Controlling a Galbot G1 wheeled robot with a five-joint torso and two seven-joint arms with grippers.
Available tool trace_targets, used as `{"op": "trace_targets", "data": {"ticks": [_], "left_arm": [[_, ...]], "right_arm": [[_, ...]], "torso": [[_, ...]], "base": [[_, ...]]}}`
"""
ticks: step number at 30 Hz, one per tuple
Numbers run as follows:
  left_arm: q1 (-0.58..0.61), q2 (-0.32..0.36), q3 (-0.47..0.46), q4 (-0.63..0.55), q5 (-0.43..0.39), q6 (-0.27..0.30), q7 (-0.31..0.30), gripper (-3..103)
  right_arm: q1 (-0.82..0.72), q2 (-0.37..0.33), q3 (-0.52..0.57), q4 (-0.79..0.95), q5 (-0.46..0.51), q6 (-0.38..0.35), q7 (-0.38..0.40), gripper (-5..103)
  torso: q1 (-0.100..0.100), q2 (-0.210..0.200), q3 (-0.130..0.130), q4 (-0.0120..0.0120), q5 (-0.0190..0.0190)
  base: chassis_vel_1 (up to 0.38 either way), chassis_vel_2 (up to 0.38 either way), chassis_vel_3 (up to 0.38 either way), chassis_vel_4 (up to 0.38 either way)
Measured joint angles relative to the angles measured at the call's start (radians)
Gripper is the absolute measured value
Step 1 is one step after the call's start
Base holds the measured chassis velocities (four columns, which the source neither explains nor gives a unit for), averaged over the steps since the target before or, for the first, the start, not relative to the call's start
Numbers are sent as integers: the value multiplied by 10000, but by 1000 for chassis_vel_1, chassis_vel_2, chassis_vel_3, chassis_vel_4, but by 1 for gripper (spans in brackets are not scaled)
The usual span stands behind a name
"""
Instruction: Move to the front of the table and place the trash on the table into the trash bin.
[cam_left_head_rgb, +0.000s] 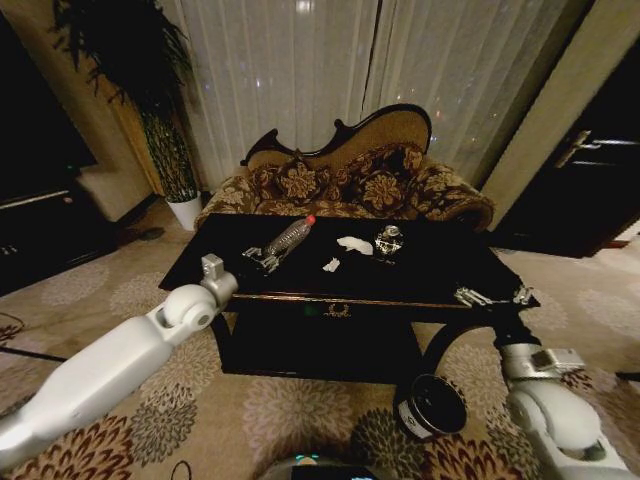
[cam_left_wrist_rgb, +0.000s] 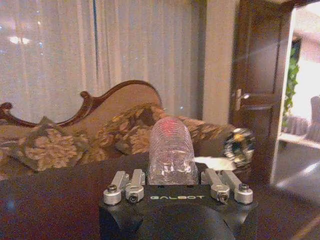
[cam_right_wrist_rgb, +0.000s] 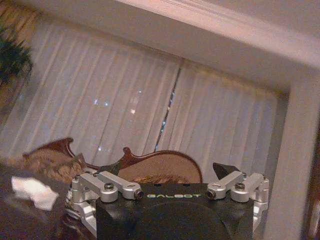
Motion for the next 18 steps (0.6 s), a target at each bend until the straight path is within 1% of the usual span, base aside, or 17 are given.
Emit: {"op": "trace_targets", "data": {"ticks": [1,2,3,4,6,7,8,12,14,15,18], "left_arm": [[112,59,-64,-129,-65,24,0,43],[434,214,-216,-487,-204,76,-8,43],[434,214,-216,-487,-204,76,-8,43],[674,315,-310,-785,-315,120,-8,43],[1002,425,-412,-1186,-493,189,-12,43],[1174,500,-447,-1475,-657,249,-17,43],[1174,500,-447,-1475,-657,249,-17,43],[1178,621,-407,-1800,-986,344,-17,43],[1022,639,-348,-1955,-1252,390,-29,43],[1022,639,-348,-1955,-1252,390,-29,43],[614,629,-73,-2277,-1822,507,-128,43]], "right_arm": [[-33,12,15,3,-317,57,10,100],[-88,66,67,4,-1106,165,45,100],[-88,66,67,4,-1106,165,45,100],[-92,130,116,5,-1827,273,106,100],[-89,196,140,4,-2796,446,245,100],[-98,221,157,-6,-3922,693,375,100],[-98,221,157,-6,-3922,693,375,100],[-51,208,221,-92,-6272,1320,734,100],[97,167,294,-256,-7511,1920,968,100],[97,167,294,-256,-7511,1920,968,100],[232,173,285,-449,-8772,2612,1218,100]], "torso": [[0,0,0,0,0],[-1,0,0,1,-3],[-1,0,0,1,-3],[-1,0,1,1,-2],[-1,0,1,1,-2],[-1,0,1,1,-2],[-1,0,1,1,-2],[-1,0,1,0,-1],[-1,0,1,2,-2],[-1,0,1,2,-2],[0,0,1,0,0]], "base": [[0,0,0,0],[0,0,0,0],[0,0,0,0],[0,0,0,0],[0,0,0,0],[0,0,0,0],[0,0,0,0],[0,0,0,0],[0,0,0,0],[0,0,0,0],[0,0,0,0]]}}
